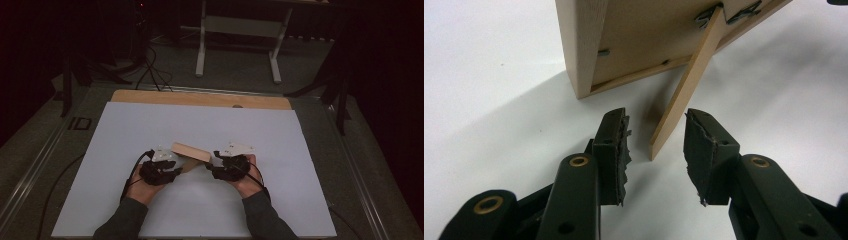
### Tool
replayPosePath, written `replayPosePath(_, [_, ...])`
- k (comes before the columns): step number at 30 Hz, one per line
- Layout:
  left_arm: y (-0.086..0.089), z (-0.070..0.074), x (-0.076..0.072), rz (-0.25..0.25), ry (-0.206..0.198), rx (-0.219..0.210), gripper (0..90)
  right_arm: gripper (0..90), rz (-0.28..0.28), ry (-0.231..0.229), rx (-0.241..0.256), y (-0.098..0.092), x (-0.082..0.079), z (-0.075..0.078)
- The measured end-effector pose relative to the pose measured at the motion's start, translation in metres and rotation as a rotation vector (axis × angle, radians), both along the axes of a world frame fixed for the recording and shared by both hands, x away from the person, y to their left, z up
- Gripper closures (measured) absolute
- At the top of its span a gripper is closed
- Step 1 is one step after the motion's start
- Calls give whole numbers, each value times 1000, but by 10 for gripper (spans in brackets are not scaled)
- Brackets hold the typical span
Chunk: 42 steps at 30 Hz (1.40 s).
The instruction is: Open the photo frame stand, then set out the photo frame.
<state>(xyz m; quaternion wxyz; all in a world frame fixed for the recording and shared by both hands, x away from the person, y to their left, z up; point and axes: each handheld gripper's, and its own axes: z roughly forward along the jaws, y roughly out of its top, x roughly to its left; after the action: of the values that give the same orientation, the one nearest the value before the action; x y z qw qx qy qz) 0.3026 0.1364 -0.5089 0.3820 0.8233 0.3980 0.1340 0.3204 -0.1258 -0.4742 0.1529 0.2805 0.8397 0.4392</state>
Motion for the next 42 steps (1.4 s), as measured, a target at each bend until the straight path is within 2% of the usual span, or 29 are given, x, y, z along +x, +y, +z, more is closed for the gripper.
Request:
replayPosePath(2, [0,0,0,-2,-1,2,611,457,5,5,0,-1,0,0])
replayPosePath(3, [1,1,0,0,-2,-2,611,450,24,26,6,-3,0,1])
replayPosePath(10, [4,4,-1,3,-12,-9,619,390,43,34,30,-9,1,2])
replayPosePath(21, [10,12,-4,13,-40,-37,660,384,47,24,0,-22,3,6])
replayPosePath(28, [11,15,-5,11,-54,-36,700,410,53,19,-16,-28,4,9])
replayPosePath(32, [9,16,-6,15,-66,-18,703,445,36,20,-11,-31,6,10])
replayPosePath(42, [8,18,-7,32,-73,-30,717,498,-63,16,28,-29,10,4])
